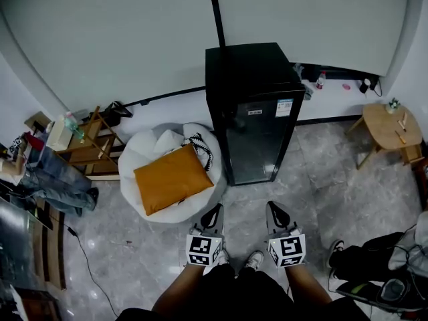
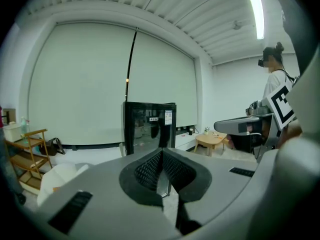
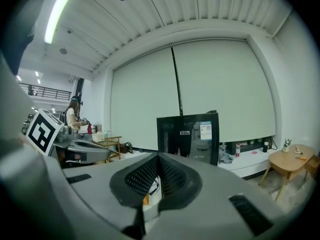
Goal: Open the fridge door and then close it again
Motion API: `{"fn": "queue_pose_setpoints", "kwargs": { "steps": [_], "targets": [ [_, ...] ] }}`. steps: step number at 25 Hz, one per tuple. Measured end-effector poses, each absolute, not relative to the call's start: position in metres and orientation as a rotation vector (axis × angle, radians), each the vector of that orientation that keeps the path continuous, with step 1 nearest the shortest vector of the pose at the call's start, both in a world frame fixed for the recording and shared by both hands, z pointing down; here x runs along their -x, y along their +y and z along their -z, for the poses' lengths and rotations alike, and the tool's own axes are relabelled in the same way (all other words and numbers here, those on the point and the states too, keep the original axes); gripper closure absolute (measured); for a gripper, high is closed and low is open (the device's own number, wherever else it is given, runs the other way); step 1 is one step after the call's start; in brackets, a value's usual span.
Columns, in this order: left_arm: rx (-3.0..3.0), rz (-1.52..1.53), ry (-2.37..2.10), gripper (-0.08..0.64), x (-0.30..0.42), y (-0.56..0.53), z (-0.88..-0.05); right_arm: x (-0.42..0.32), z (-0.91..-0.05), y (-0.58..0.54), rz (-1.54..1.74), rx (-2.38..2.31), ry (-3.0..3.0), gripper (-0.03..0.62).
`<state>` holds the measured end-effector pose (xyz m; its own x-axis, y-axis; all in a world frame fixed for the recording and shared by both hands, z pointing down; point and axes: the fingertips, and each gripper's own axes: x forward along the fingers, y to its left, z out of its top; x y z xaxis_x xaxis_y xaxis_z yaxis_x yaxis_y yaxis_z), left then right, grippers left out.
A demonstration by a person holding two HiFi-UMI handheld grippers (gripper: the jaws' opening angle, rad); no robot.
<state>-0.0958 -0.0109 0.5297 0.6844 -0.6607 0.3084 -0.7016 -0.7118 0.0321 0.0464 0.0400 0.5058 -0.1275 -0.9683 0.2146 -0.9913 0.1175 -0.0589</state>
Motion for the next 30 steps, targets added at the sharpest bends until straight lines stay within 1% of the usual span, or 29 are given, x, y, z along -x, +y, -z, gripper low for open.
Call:
{"fn": "queue_pose_setpoints", "kwargs": {
  "steps": [6,19,30],
  "targets": [
    [-2.748,-0.414,-1.117,0.538,0.085,-0.023,-0.529,-0.048,-0.506,0.023,-0.265,-1.963,-2.278,0.575],
    [-2.77,-0.395,-1.115,0.538,0.076,-0.104,-0.528,-0.059,-0.505,-0.047,-0.237,-1.906,-2.258,0.575],
    [-2.783,-0.425,-1.086,0.538,0.066,-0.178,-0.541,-0.069,-0.518,-0.102,-0.325,-1.947,-2.259,0.575]
  ]
}}
